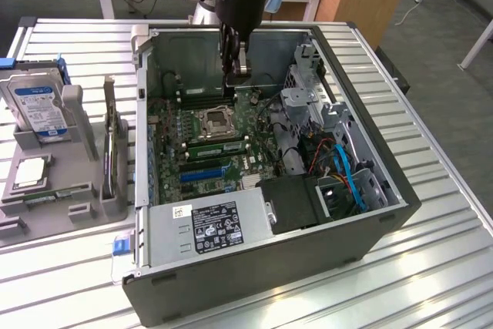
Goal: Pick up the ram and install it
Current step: 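Press down the ram until it locks into place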
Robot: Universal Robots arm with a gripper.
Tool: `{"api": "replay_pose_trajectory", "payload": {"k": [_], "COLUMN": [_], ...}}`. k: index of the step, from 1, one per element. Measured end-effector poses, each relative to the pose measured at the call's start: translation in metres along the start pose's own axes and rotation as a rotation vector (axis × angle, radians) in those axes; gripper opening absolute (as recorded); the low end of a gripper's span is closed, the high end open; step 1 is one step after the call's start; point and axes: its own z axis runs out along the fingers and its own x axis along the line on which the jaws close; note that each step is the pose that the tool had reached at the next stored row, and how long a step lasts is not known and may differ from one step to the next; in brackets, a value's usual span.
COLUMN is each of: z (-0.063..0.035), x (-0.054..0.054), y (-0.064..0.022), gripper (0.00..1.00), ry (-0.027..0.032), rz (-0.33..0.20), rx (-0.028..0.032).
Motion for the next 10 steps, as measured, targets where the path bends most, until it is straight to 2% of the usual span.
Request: {"api": "replay_pose_trajectory", "payload": {"k": [6, 10], "z": [0.0000, 0.0000], "x": [0.0000, 0.0000], "y": [0.0000, 0.0000], "gripper": [0.10, 0.10], "ry": [-0.0005, -0.0023], "rz": [0.011, 0.061], "rx": [0.0002, 0.0014]}}
